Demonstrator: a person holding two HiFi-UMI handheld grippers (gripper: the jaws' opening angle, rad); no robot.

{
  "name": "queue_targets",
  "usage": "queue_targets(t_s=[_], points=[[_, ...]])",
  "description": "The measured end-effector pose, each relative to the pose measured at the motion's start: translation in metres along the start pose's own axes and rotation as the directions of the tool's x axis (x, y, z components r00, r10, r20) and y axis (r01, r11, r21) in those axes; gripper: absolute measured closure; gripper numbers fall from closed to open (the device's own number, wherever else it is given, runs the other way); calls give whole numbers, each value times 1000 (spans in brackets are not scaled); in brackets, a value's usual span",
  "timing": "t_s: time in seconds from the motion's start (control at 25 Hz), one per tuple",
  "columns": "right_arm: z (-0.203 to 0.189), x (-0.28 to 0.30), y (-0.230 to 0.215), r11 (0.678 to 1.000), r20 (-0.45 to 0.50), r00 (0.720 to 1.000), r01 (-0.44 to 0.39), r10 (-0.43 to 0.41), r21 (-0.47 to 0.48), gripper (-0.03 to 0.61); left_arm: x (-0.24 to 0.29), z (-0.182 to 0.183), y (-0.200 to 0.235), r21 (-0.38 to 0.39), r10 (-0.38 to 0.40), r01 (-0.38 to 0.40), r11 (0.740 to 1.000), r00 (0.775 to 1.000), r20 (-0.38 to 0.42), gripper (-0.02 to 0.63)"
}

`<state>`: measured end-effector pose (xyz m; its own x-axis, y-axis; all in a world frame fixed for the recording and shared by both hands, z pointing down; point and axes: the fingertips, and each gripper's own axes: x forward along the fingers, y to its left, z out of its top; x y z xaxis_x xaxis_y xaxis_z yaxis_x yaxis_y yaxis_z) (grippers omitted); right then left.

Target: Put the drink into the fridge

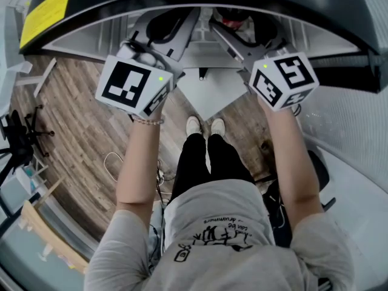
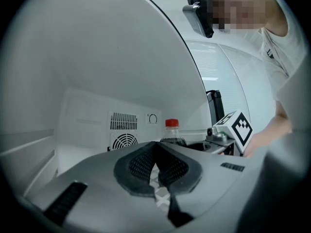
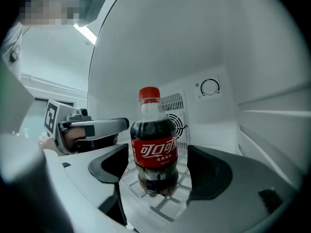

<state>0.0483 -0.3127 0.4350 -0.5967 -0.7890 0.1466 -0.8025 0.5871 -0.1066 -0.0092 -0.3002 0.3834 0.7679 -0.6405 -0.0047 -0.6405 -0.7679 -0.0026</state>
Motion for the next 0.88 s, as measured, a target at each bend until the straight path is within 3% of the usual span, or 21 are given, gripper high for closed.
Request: queue_targets(t_s=[0.68,0.88], points=[[13,-67,31,1000,-3,1000,11,-11,-27,220,-29,20,-39,-35,-23,22,999,1000,-7,614],[16,-87,45,999,-1,1000,-17,17,-41,323,-35,16,-61,-64,-36,34,997,999,-31,614]])
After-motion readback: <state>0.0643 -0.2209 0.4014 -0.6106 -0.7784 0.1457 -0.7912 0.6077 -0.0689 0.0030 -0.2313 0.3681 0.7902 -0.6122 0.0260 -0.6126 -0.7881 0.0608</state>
